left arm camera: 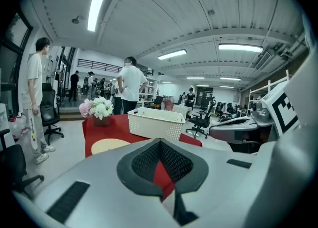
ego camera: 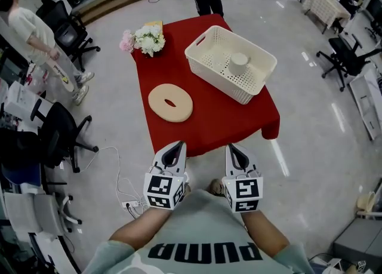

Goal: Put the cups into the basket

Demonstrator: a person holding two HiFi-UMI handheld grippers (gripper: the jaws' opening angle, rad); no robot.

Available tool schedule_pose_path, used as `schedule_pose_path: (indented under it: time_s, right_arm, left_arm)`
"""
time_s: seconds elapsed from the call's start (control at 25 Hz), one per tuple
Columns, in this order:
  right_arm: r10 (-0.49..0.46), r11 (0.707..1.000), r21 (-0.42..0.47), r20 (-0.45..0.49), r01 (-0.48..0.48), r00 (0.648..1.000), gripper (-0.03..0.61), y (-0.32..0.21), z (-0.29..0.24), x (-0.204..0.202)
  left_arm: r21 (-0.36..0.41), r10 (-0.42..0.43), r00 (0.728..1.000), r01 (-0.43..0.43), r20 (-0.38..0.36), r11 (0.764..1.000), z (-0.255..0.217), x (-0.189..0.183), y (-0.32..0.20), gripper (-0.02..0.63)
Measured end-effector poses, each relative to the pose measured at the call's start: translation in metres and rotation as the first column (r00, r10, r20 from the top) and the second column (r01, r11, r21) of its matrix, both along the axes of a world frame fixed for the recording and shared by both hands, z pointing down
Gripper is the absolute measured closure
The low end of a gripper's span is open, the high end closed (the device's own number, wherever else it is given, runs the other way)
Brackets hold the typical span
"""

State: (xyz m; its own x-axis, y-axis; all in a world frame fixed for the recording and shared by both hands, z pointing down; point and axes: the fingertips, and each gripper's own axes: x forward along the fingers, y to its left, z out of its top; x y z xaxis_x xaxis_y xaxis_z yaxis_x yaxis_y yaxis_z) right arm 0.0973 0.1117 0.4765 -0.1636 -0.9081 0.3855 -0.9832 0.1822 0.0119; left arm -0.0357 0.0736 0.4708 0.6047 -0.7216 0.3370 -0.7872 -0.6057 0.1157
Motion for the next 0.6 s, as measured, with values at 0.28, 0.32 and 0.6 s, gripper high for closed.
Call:
schedule_pose_path:
  time_s: [0.28, 0.32, 0.6]
  right_arm:
    - [0.008, 1.0, 0.003, -0.008, -0.008, 1.0, 0.568, 0.0027, -0.0034, -0.0063]
    - [0.009, 1.0, 0.003, -0.007, -0.009, 1.0, 0.566, 0.0026, -0.0038, -0.0051]
    - [0.012, 1.0, 0.009, -0.002, -0.012, 1.0, 0.568, 0.0049, -0.003, -0.0095]
  left_arm:
    - [0.004, 0.019, 1.0, -0.019, -0.008, 1.0, -0.003, -0.0024, 0.0008, 0.611]
    - [0.004, 0.02, 1.0, -0.02, -0.008, 1.0, -0.0034, -0.0011, 0.0006, 0.611]
    - [0.003, 0.02, 1.0, -0.02, -0.011, 1.0, -0.0017, -0.0069, 0.0038, 0.611]
